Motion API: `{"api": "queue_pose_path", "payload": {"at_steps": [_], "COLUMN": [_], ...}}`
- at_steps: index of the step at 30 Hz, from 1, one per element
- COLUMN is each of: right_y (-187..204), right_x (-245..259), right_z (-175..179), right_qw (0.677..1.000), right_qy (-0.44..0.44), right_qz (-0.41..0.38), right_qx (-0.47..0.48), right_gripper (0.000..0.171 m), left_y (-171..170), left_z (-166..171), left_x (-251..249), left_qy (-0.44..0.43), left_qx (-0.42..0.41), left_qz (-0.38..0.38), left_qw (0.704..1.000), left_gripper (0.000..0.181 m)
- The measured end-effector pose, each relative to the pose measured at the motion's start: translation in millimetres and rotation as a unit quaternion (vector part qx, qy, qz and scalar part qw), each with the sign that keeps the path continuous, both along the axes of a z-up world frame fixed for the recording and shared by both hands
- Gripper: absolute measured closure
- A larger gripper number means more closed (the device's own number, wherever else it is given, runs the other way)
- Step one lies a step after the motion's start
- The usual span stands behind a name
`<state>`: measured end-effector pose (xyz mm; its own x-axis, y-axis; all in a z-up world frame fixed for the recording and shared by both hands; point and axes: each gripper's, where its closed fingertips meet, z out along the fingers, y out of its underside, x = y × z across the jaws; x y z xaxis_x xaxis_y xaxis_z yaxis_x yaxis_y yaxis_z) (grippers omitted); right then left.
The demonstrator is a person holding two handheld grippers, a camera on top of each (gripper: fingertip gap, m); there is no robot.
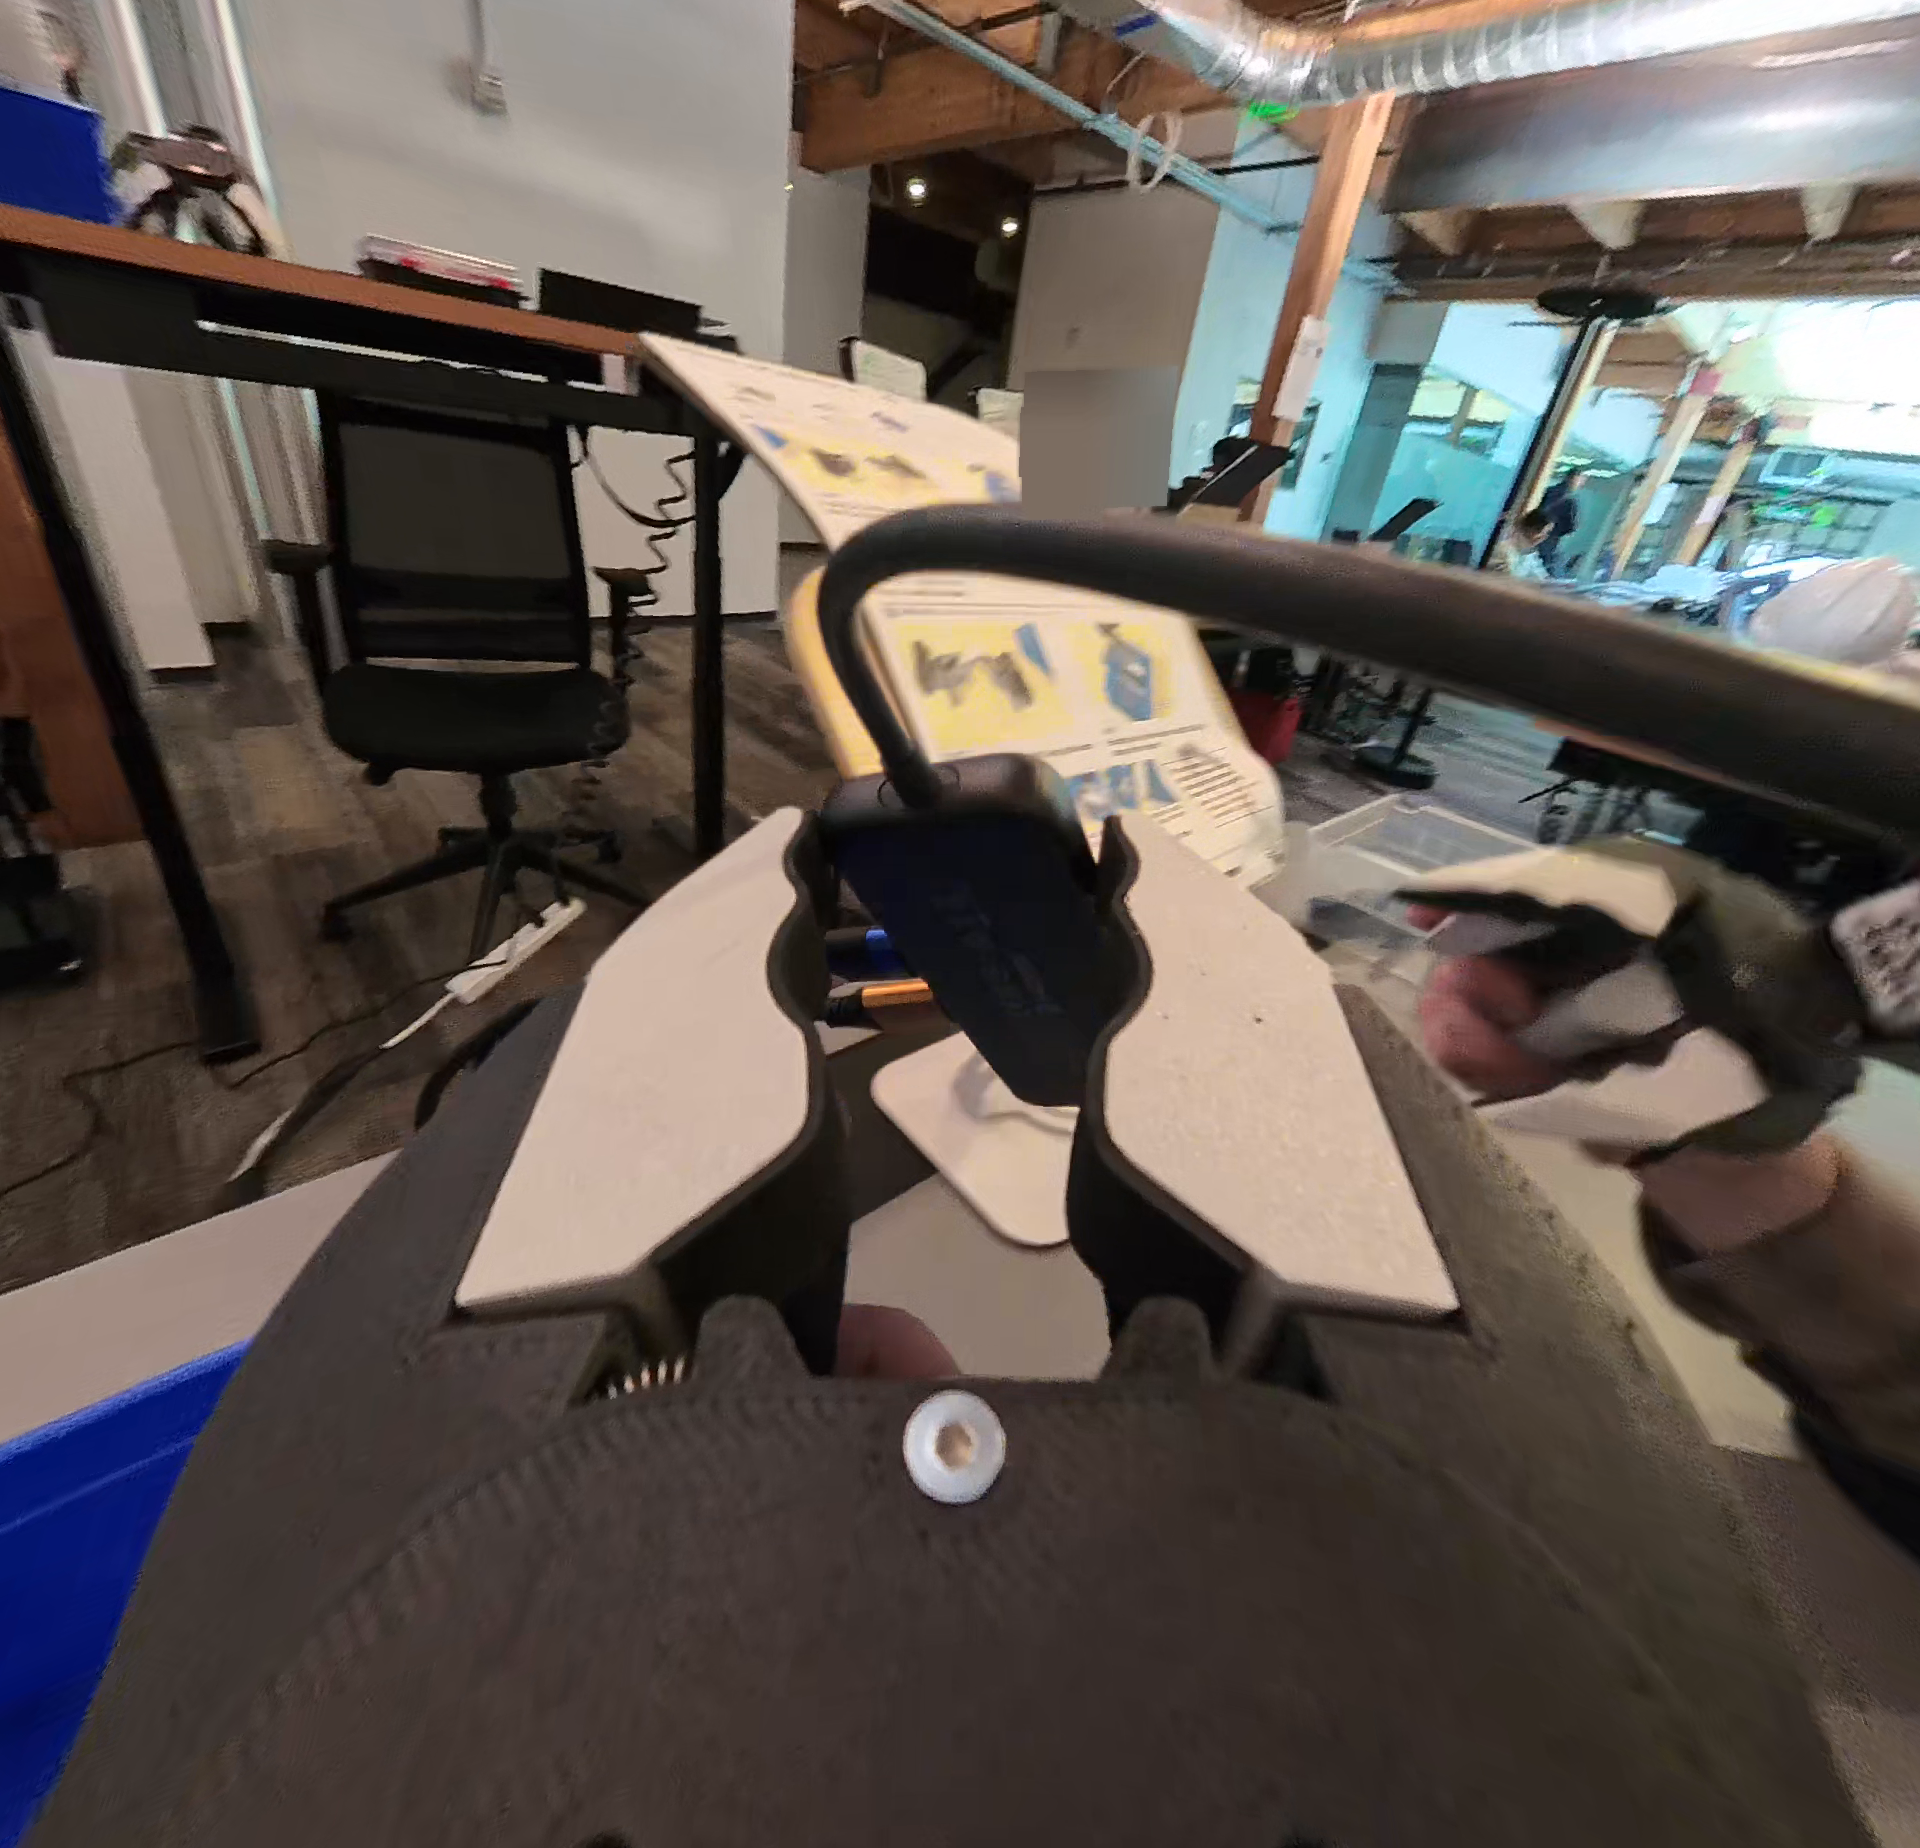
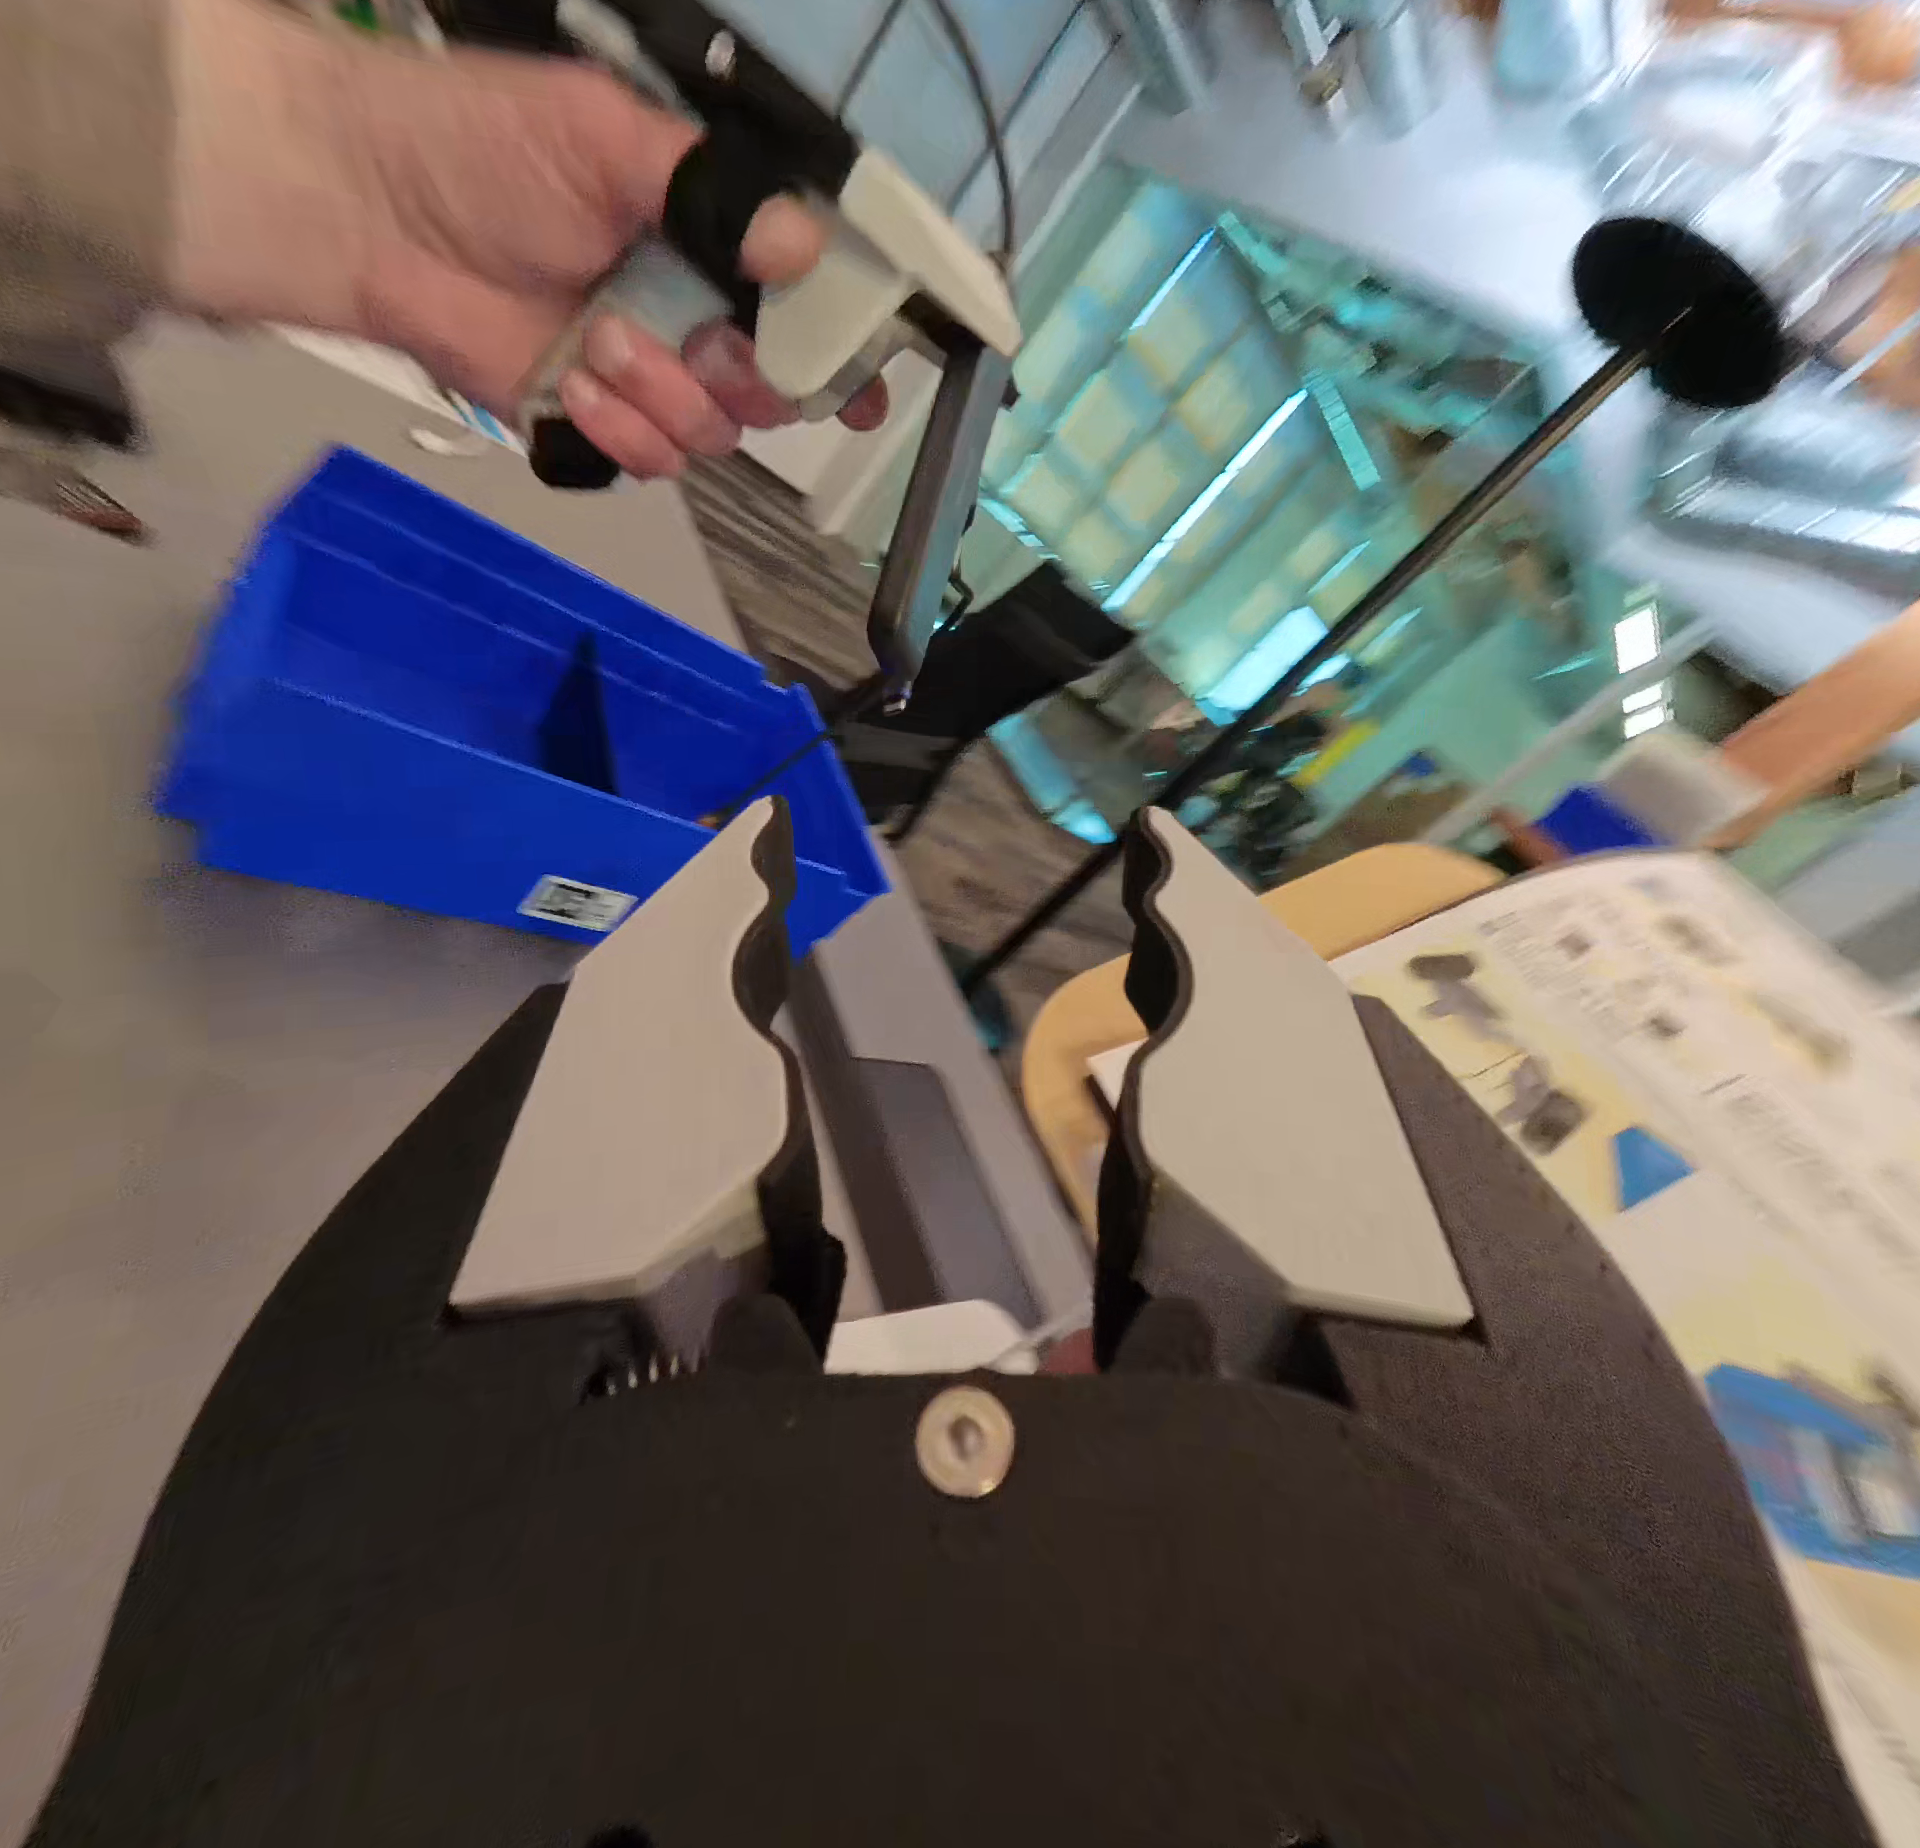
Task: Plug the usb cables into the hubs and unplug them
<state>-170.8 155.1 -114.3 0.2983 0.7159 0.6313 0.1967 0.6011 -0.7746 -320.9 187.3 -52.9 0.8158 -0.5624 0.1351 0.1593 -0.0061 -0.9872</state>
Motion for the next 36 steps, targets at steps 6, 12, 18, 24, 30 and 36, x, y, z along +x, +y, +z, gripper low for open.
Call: {"api": "queue_pose_path", "payload": {"at_steps": [6, 12, 18, 24, 30, 36], "right_y": [-8, -11, -9, 13, 37, 36], "right_x": [-22, -9, 8, 30, 51, 52], "right_z": [-5, 12, 28, 39, 38, 20], "right_qw": [0.987, 0.97, 0.967, 0.974, 0.972, 0.964], "right_qy": [0.023, 0.071, 0.098, 0.082, 0.012, -0.111], "right_qz": [-0.087, -0.125, -0.14, -0.159, -0.193, -0.187], "right_qx": [0.133, 0.195, 0.186, 0.137, 0.131, 0.153], "right_gripper": [0.11, 0.133, 0.157, 0.162, 0.162, 0.162], "left_y": [-21, -37, -39, -36, -74, -136], "left_z": [8, 7, 8, 5, -64, -58], "left_x": [73, 127, 145, 144, 148, 175], "left_qy": [-0.021, -0.065, -0.098, -0.053, 0.145, 0.49], "left_qx": [-0.003, -0.01, -0.014, -0.014, -0.058, 0.085], "left_qz": [-0.056, -0.1, -0.123, -0.093, -0.016, 0.116], "left_qw": [0.998, 0.993, 0.987, 0.994, 0.988, 0.86], "left_gripper": [0.132, 0.133, 0.133, 0.122, 0.122, 0.128]}}
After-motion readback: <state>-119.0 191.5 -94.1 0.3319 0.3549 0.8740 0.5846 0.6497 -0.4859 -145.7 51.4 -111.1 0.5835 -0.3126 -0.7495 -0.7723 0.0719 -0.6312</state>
